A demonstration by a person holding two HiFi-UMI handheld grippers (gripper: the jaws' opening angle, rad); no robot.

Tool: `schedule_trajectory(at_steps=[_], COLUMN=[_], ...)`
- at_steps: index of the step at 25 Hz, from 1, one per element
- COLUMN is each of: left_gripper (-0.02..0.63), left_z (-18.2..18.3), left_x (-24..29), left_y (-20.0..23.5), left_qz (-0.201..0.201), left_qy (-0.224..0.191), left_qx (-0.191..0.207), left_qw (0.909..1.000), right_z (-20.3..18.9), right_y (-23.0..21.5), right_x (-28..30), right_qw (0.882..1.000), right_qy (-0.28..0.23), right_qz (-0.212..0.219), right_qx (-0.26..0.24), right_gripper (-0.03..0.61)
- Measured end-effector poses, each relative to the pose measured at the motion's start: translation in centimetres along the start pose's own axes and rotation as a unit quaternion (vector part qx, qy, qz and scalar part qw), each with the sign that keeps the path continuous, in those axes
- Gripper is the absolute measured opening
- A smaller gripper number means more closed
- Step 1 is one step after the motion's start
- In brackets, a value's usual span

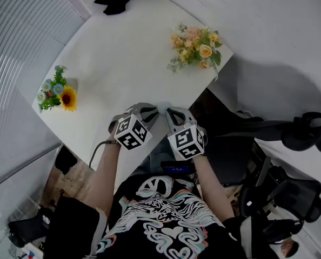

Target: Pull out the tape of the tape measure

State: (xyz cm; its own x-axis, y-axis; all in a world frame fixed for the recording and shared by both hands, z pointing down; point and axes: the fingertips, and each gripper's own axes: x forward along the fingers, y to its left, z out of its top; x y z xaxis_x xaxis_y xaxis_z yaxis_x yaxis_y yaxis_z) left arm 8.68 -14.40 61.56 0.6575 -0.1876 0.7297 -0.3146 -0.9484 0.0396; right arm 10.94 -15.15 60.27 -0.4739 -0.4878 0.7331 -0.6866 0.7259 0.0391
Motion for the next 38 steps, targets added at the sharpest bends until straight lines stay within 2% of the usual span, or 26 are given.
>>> schedule_trajectory(at_steps=[4, 13, 18, 22, 31, 38], left_gripper=[0.057, 0.008, 0.006, 0.006, 0.006, 0.006], left_z=[-0.1, 0.1, 0.1, 0.2, 0.2, 0.1], left_x=[-0.1, 0.1, 0.2, 0.1, 0.1, 0.1], left_y=[0.0, 0.3, 0.3, 0.3, 0.5, 0.5], left_qz=[-0.011, -0.019, -0.023, -0.017, -0.008, -0.006], left_qy=[0.002, 0.004, 0.006, 0.005, 0.004, 0.002], left_qx=[0.005, 0.002, -0.007, -0.013, -0.019, -0.020], left_qw=[0.9999, 0.9998, 0.9997, 0.9998, 0.9998, 0.9998], right_z=[0.0, 0.1, 0.1, 0.8, 1.6, 1.4], right_y=[0.1, -0.4, -0.6, -0.3, -0.1, 0.2], right_x=[0.1, 0.1, 0.1, 0.1, 1.1, 1.2], right_qw=[1.000, 1.000, 1.000, 0.999, 0.999, 0.999], right_qy=[0.002, 0.005, 0.007, -0.005, -0.010, -0.020], right_qz=[0.003, 0.010, 0.019, 0.026, 0.016, 0.005], right_qx=[0.002, 0.015, 0.022, 0.024, 0.043, 0.024], right_gripper=[0.005, 0.005, 0.006, 0.033, 0.046, 0.044])
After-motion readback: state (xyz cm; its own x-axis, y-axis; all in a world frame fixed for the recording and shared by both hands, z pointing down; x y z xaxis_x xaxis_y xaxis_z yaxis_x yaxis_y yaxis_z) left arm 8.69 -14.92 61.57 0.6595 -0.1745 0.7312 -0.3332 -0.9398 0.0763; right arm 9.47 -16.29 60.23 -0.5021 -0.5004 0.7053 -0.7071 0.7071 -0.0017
